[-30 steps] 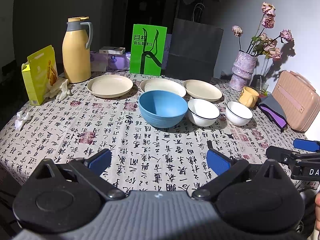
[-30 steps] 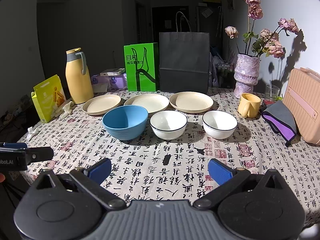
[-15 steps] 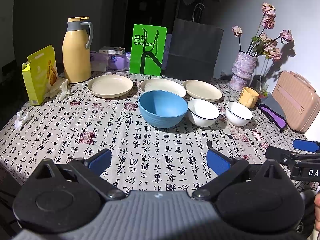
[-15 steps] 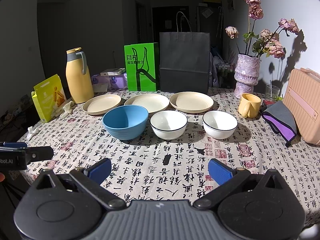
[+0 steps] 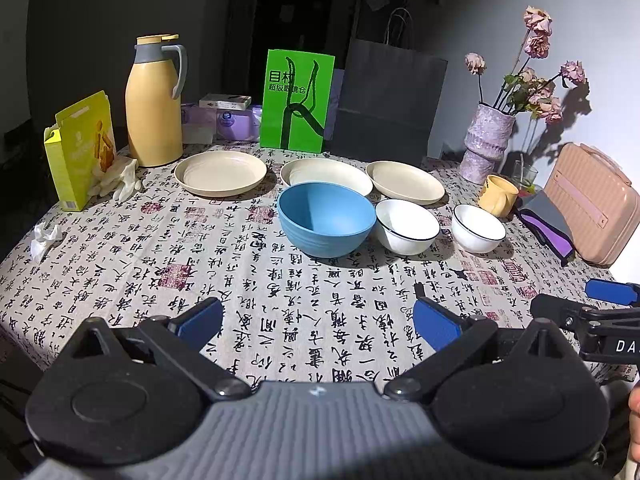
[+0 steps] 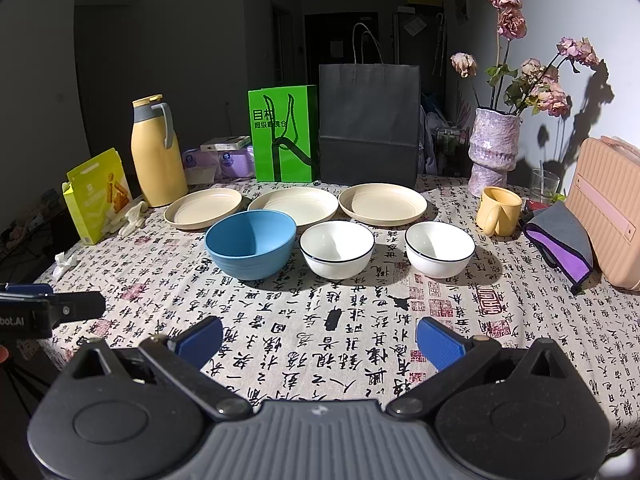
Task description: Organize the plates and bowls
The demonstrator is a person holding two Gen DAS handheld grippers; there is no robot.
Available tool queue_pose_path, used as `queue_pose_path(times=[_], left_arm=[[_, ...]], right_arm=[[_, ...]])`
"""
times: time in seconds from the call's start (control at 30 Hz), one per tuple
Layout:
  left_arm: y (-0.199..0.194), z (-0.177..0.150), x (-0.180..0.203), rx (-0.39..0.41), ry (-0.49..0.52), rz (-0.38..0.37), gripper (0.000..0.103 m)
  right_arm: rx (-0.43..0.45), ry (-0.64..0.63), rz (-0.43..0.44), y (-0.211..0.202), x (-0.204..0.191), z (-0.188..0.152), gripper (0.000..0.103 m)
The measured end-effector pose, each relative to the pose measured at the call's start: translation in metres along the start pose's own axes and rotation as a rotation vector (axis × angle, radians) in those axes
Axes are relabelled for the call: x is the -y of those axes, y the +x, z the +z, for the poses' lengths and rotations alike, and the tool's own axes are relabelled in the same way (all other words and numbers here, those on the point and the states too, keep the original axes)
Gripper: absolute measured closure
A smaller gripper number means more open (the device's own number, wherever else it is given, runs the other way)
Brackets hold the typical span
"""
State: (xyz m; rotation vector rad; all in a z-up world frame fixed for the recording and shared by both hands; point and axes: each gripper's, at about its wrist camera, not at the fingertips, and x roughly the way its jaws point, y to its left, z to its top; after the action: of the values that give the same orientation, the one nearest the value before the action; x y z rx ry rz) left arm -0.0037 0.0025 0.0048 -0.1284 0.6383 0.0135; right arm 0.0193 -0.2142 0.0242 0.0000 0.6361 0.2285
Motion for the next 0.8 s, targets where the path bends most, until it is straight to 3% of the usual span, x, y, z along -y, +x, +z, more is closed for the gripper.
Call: queue_pose_path(times=[0.8], left_arm=[[0.037,0.039,-0.019,-0.011,-0.025,-0.019,0.000]], right_arm=[[-0.018,-0.010,0.003,0.040,0.002,0.035,0.000]])
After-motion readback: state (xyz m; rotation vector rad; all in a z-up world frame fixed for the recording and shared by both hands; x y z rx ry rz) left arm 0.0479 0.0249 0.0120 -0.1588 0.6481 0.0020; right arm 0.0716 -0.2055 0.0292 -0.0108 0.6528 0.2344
